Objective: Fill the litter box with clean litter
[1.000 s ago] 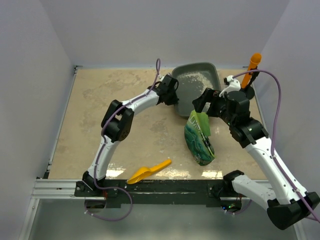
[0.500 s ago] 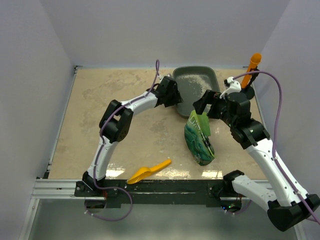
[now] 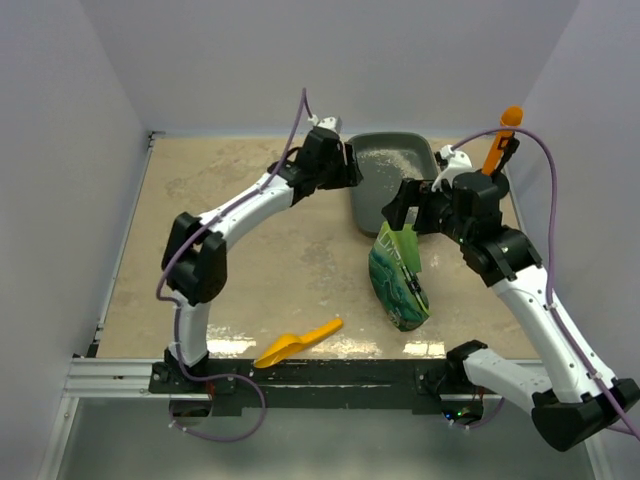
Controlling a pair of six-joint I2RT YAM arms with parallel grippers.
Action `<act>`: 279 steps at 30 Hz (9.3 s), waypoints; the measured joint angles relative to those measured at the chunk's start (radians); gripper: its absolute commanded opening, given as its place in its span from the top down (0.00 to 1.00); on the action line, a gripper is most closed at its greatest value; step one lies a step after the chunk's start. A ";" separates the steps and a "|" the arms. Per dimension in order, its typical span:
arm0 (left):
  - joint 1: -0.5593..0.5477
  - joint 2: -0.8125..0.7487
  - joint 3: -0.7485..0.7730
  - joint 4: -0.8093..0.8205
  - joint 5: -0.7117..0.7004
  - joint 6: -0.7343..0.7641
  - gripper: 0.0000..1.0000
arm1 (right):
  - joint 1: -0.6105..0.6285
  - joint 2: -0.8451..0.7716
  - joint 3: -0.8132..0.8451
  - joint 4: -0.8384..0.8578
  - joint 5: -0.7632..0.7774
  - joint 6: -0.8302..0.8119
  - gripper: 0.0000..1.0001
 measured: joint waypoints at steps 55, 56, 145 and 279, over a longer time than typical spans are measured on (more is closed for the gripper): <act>0.000 -0.905 -0.695 -0.262 0.056 0.405 0.24 | 0.225 0.418 0.167 -0.314 0.151 -0.166 1.00; 0.000 -0.911 -0.695 -0.266 0.051 0.409 0.23 | 0.226 0.444 0.192 -0.314 0.138 -0.190 1.00; 0.002 -1.099 -0.607 -0.362 0.184 0.574 0.20 | 0.440 0.653 0.521 -0.267 0.113 -0.495 0.79; 0.586 -0.649 -0.791 0.370 0.991 0.160 0.19 | 0.056 0.278 -0.417 0.996 -0.573 0.289 1.00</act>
